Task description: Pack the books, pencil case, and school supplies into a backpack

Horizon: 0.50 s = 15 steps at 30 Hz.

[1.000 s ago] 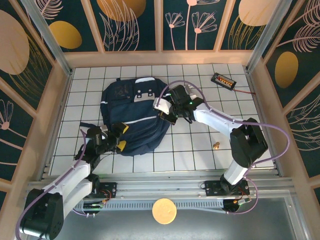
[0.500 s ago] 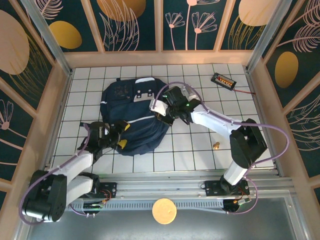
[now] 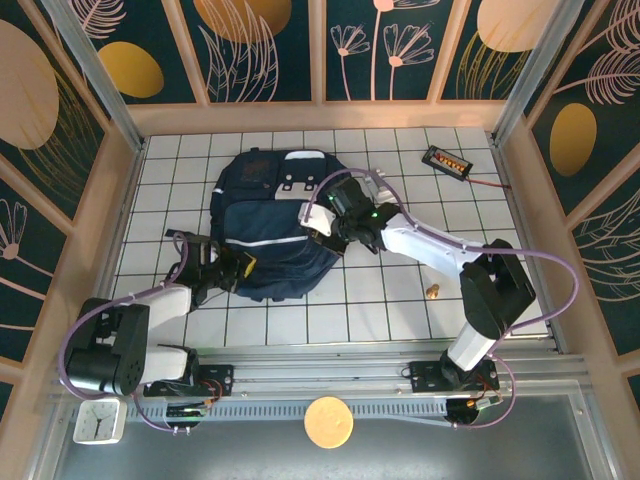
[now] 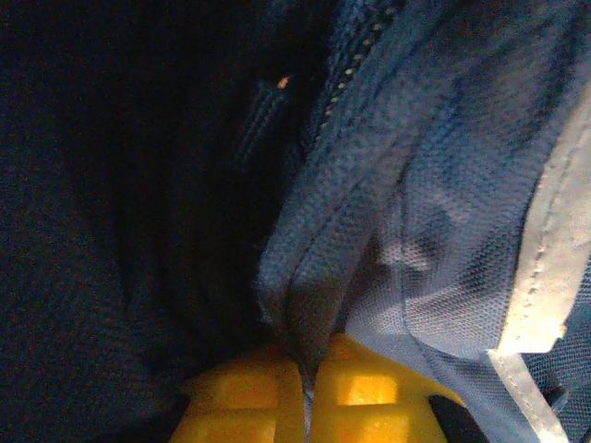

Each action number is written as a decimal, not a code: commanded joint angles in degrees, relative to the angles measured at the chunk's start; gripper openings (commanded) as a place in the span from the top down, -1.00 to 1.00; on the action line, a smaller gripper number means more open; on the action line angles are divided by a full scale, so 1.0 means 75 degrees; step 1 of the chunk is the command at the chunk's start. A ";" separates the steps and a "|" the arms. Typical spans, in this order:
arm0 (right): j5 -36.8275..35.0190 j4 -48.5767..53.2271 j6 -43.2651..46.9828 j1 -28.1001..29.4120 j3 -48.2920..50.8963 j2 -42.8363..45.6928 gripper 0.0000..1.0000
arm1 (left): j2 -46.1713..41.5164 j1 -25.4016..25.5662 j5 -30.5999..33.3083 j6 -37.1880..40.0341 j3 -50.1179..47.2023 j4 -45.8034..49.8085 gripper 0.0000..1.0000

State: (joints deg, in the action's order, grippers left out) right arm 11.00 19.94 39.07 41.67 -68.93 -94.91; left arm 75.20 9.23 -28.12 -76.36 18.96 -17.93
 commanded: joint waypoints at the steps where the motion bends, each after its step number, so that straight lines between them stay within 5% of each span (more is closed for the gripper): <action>1: 0.0127 -0.0091 0.0288 -0.0628 -0.0010 0.0140 1.00 | -0.0049 -0.0272 0.0726 0.0713 -0.0355 0.1916 1.00; 6: 0.0135 0.0176 0.0675 -0.1334 -0.0653 -0.0407 1.00 | -0.0502 -0.0579 0.0536 0.0810 -0.0935 0.2016 1.00; 13: 0.0728 0.0503 0.0517 -0.1337 -0.1580 -0.1061 1.00 | -0.0593 -0.0590 0.0211 0.0724 -0.0900 0.1690 1.00; 15: 0.1037 0.0550 0.0334 -0.1331 -0.1571 -0.0977 0.75 | -0.0658 -0.0592 0.0129 0.0751 -0.0620 0.1751 0.83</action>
State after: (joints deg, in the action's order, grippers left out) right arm 19.42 24.67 43.24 33.65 -78.08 -102.69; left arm 69.32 5.61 -30.55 -72.10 14.68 -14.74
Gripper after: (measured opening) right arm 0.099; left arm 0.077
